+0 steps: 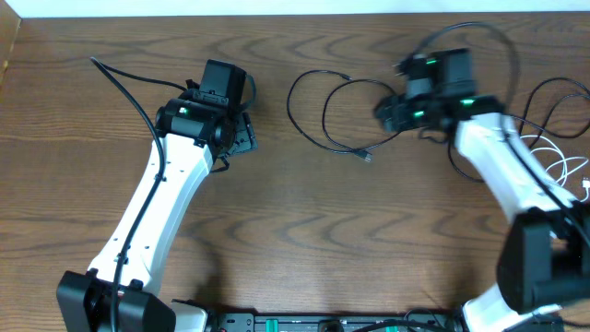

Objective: Untangle cables

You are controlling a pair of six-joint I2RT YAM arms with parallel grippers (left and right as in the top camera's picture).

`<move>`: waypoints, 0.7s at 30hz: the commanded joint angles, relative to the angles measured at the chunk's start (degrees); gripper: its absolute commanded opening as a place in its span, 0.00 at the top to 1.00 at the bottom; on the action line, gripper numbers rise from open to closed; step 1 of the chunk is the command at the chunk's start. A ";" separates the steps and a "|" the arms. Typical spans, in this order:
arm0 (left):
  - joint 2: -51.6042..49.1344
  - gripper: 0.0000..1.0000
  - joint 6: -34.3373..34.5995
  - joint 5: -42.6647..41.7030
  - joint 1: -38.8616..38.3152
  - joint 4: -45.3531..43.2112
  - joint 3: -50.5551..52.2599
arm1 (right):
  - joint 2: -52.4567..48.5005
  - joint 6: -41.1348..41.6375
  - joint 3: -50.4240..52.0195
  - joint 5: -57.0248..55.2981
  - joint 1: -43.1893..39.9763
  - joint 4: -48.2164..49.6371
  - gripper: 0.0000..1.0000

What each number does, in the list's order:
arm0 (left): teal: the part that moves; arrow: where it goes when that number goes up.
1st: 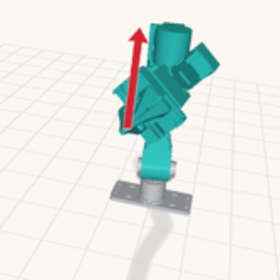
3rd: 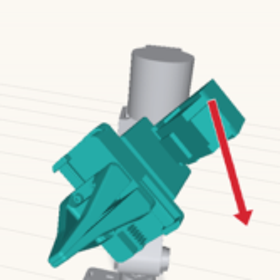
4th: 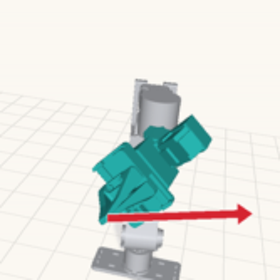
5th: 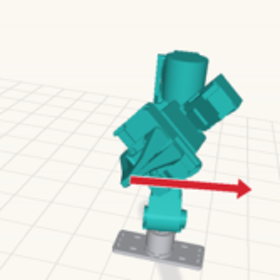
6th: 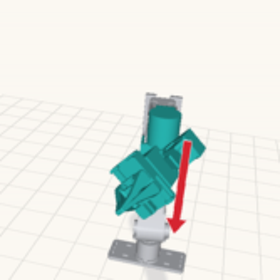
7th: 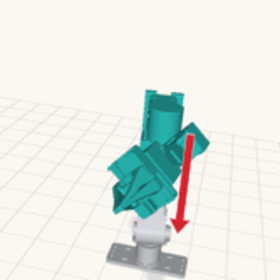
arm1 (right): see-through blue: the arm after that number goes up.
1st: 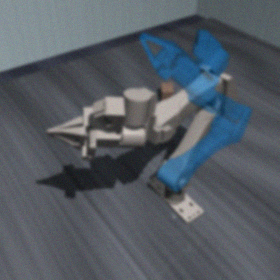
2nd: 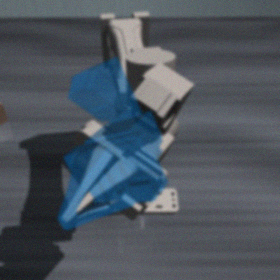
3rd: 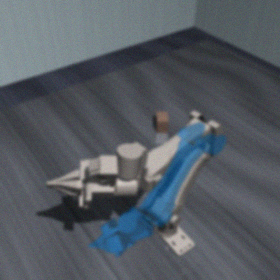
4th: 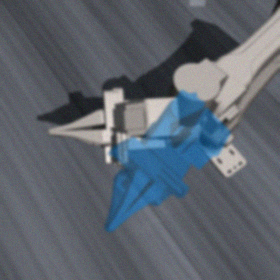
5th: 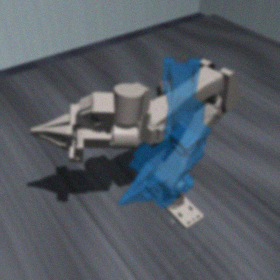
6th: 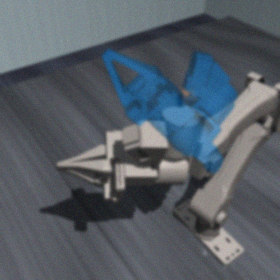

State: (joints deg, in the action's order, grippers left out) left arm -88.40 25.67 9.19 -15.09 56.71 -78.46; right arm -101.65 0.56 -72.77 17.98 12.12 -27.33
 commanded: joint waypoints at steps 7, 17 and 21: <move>0.20 0.20 -0.07 1.36 0.09 0.76 -0.35 | -9.01 -21.14 0.26 -3.52 13.14 7.21 0.15; 0.20 0.20 -0.07 1.38 0.09 0.87 -0.37 | -16.46 -19.50 0.26 -14.56 19.23 14.84 0.14; 0.20 0.20 -0.07 1.38 0.09 0.87 -0.37 | -16.79 -19.15 0.26 -15.47 19.61 16.41 0.14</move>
State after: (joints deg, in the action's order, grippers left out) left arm -88.40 25.67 9.39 -15.09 57.23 -78.46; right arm -118.04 -19.64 -72.60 5.85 31.38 -11.57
